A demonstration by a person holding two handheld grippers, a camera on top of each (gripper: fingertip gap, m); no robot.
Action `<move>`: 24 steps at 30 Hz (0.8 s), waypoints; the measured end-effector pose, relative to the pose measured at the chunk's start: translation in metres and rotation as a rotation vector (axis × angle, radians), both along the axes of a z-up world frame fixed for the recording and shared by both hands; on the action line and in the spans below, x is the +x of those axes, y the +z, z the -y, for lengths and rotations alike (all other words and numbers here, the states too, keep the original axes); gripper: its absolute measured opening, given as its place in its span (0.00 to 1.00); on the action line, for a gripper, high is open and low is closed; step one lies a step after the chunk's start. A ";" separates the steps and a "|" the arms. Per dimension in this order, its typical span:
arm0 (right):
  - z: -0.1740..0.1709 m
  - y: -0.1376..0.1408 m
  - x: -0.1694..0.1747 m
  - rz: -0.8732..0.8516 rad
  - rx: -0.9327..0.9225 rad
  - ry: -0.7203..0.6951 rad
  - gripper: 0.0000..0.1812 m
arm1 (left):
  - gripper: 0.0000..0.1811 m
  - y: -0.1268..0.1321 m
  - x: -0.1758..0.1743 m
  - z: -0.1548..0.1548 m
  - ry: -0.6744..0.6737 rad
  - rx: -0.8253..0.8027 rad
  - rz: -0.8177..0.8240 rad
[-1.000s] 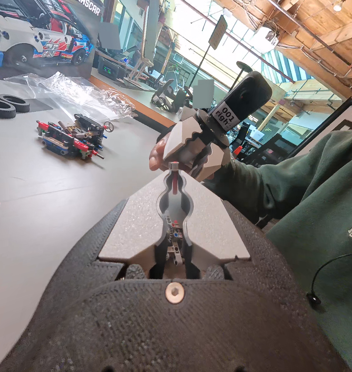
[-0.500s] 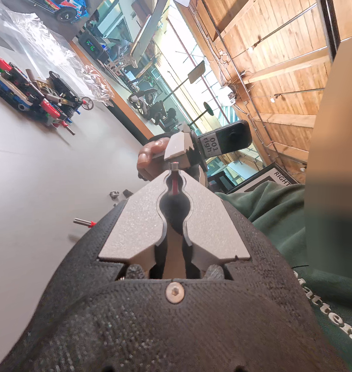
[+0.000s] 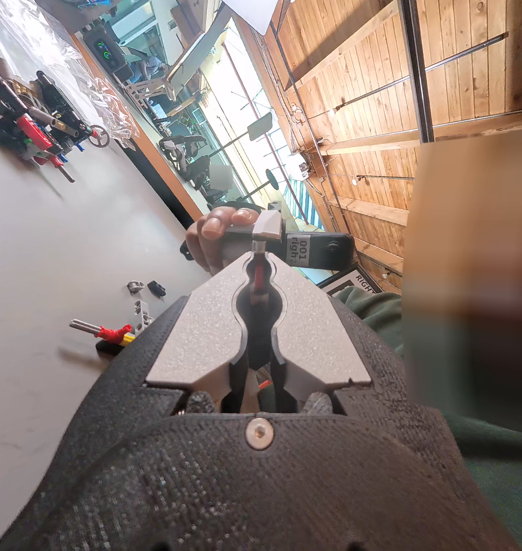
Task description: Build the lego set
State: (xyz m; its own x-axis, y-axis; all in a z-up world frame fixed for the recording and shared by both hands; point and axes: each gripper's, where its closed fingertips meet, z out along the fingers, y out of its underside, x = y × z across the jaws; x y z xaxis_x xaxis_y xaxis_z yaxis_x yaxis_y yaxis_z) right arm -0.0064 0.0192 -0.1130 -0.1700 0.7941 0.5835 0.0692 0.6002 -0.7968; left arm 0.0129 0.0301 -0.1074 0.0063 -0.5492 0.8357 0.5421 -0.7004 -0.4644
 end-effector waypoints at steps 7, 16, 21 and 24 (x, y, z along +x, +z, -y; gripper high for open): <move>-0.001 -0.003 0.000 0.015 -0.028 0.004 0.17 | 0.01 -0.003 0.000 -0.001 -0.001 -0.013 0.006; 0.000 -0.002 -0.001 -0.001 0.011 -0.006 0.17 | 0.01 -0.001 -0.001 0.000 0.014 0.017 -0.008; 0.005 -0.004 0.001 0.038 0.052 0.009 0.20 | 0.00 0.000 -0.001 0.003 -0.004 0.010 -0.008; 0.007 -0.011 0.001 0.080 0.076 0.007 0.23 | 0.00 -0.003 -0.003 0.003 -0.014 -0.014 -0.014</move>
